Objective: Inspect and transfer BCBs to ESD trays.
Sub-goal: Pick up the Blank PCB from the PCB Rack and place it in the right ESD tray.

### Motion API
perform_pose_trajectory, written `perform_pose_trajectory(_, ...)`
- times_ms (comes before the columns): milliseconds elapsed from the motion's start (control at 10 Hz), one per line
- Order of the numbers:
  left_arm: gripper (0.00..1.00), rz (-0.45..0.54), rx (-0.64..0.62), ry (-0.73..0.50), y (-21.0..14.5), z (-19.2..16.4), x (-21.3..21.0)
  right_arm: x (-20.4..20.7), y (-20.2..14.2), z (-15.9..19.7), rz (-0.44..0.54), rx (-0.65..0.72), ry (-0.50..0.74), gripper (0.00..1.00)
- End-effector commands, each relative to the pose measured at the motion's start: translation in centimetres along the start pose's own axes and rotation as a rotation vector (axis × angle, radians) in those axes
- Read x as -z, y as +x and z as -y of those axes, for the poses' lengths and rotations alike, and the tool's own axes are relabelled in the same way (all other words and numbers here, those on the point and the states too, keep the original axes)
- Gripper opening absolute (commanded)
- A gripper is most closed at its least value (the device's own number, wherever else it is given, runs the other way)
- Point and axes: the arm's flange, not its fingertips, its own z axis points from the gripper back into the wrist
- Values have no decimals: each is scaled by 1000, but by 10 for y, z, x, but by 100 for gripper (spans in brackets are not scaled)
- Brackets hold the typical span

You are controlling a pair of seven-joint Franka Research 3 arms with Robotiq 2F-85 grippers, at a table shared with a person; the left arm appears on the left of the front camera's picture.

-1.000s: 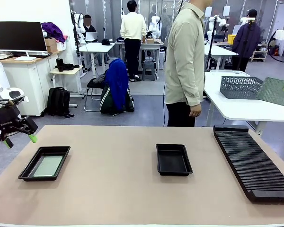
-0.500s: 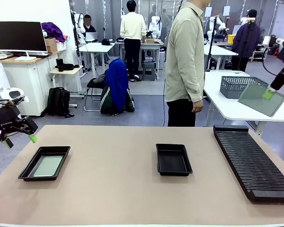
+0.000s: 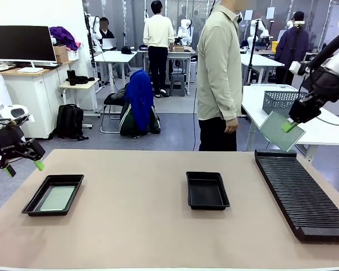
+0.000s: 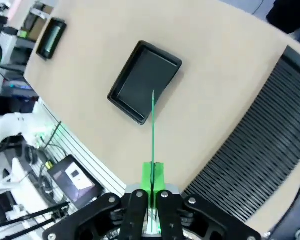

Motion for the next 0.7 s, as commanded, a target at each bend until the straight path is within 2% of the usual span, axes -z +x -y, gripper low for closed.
perform_pose_trajectory(0,100,12,15,-7,1,-2,1,26,-1,-5,68,94,48,2)
perform_pose_trajectory(600,100,12,15,-7,1,-2,1,112,8,-12,132,258,199,2)
